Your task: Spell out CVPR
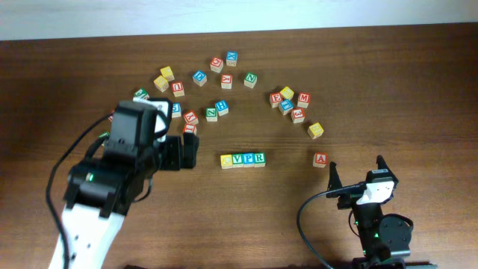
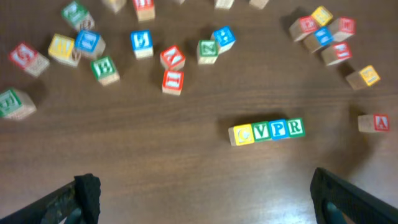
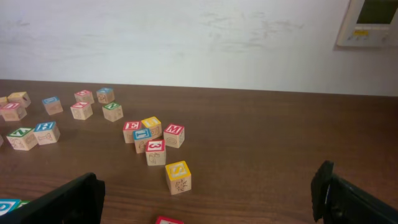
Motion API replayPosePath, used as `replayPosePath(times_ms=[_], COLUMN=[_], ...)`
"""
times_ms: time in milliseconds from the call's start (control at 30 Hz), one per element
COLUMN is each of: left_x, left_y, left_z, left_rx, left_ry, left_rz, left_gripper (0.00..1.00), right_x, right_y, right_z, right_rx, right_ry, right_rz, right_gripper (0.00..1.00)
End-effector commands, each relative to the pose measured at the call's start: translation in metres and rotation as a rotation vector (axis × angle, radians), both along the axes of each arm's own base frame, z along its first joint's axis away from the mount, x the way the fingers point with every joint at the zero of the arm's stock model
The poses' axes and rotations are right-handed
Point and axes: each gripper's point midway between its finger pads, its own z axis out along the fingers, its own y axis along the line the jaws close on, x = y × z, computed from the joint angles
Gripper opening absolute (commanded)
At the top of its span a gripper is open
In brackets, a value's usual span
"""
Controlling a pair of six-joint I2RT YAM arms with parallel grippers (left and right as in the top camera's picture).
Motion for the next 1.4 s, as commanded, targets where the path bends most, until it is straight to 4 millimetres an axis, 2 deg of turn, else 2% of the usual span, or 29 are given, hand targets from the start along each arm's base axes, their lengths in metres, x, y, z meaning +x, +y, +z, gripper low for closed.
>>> replayPosePath(times_ms=[0, 100, 167, 267, 400, 533, 667, 900, 1100, 1267, 1367], left_x=[-0.031, -0.046, -0.057, -0.071, -0.067, -0.065, -0.062, -0.056, -0.053, -0.047, -0.045], left_y=[0.008, 0.012, 0.022, 0.027, 0.028, 0.028, 0.026, 0.035, 0.034, 0.052, 0.062], left_z=[0.002, 0.001, 0.015, 0.017, 0.007, -0.010, -0.016, -0.029, -0.044, -0.054, -0.055], left_rx=[0.043, 0.041, 0.037, 0.087, 0.135, 0.046, -0.016, -0.002, -0.008, -0.134, -0.110], left_ry=[-0.068, -0.075, -0.137, -0.167, -0.252, -0.422, -0.605, -0.761, -0.912, -0.953, -0.954], left_rz=[-0.091, -0.090, -0.061, -0.122, -0.176, -0.160, -0.168, -0.130, -0.129, 0.058, 0.115], left_gripper=[0.99, 0.99, 0.99, 0.99, 0.99, 0.99, 0.99, 0.99, 0.99, 0.99, 0.99], right_x=[0.000, 0.000, 0.000, 0.000, 0.000, 0.000, 0.000, 0.000, 0.000, 0.000, 0.000], right_y=[0.002, 0.002, 0.002, 0.002, 0.002, 0.002, 0.002, 0.002, 0.002, 0.002, 0.002], right_z=[-0.002, -0.002, -0.002, -0.002, -0.002, -0.002, -0.002, -0.002, -0.001, -0.002, -0.002], right_rx=[-0.007, -0.007, -0.007, -0.007, -0.007, -0.007, -0.007, -0.007, -0.007, -0.007, -0.007], right_ry=[0.000, 0.000, 0.000, 0.000, 0.000, 0.000, 0.000, 0.000, -0.001, 0.000, 0.000], right_rz=[0.008, 0.008, 0.008, 0.008, 0.008, 0.008, 0.008, 0.008, 0.008, 0.008, 0.008], right_gripper=[0.99, 0.98, 0.98, 0.98, 0.98, 0.98, 0.98, 0.98, 0.98, 0.98, 0.98])
